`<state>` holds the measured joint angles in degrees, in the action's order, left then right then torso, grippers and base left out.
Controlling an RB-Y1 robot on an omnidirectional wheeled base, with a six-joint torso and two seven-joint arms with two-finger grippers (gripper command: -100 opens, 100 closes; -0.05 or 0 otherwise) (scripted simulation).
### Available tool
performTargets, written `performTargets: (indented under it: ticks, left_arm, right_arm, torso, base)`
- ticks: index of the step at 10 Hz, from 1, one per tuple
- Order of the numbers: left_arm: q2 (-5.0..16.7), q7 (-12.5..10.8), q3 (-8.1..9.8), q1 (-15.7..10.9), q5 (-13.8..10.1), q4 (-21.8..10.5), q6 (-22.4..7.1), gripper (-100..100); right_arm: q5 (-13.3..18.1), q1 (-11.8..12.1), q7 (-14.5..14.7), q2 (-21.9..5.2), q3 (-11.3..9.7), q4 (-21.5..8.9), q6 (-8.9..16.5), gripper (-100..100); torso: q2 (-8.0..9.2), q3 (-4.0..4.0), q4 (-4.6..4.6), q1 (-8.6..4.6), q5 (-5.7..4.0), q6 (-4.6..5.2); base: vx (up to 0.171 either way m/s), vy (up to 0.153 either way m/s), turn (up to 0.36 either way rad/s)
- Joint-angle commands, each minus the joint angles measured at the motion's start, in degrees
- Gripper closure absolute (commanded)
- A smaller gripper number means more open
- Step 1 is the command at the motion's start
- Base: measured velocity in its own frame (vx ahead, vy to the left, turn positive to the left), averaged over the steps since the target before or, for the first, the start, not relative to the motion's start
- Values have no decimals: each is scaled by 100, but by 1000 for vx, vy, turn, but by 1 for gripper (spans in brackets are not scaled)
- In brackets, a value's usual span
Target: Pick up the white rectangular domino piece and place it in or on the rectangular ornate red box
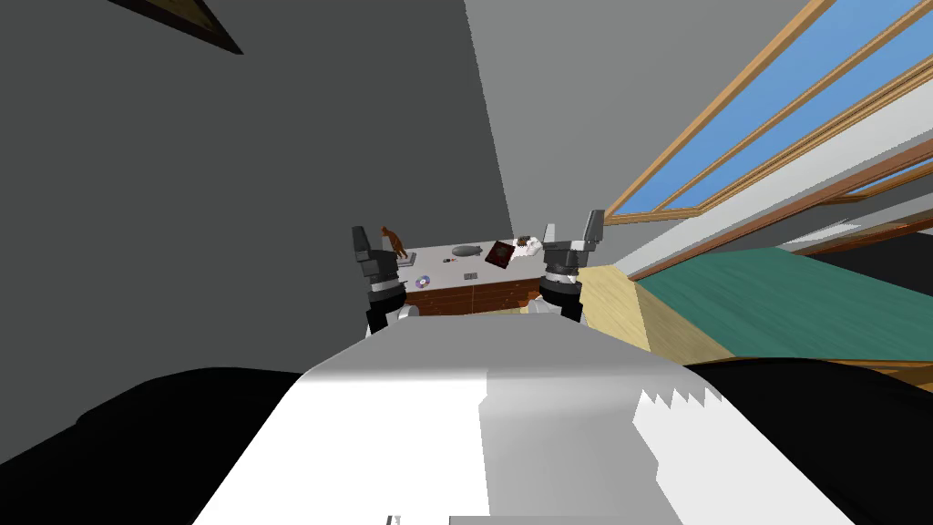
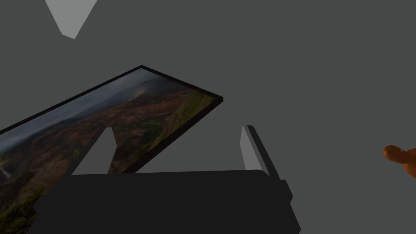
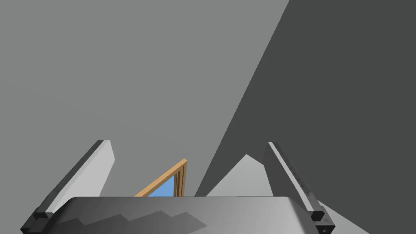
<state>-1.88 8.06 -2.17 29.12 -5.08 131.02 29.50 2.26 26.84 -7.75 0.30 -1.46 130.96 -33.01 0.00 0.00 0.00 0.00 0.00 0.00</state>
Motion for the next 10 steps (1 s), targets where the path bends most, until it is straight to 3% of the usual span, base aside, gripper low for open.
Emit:
performTargets:
  ticks: [1,6,8,10]
  left_arm:
    - [227,-26,-12,-69,-1,-34,-87,-100]
    - [931,-232,-75,-613,-11,-325,-749,-100]
    - [1031,-292,-88,-771,-14,-418,-1019,-100]
    - [1192,-425,-110,-1119,-24,-638,-1407,-100]
  right_arm:
    - [0,0,0,0,0,0,0,0]
    - [0,0,0,1,-1,0,0,0]
    - [0,0,0,1,-1,0,0,0]
    - [0,0,0,1,-1,0,0,0]
  torso:
    - [0,0,0,0,0,0]
    - [-9,-5,-2,-36,-8,1]
    - [-7,-4,-2,-45,-10,1]
    - [-8,-5,-2,-26,-6,1]
  base:
    - [-1,-24,-15]
    - [9,-81,-39]
    - [11,-95,-34]
    - [16,-75,-59]
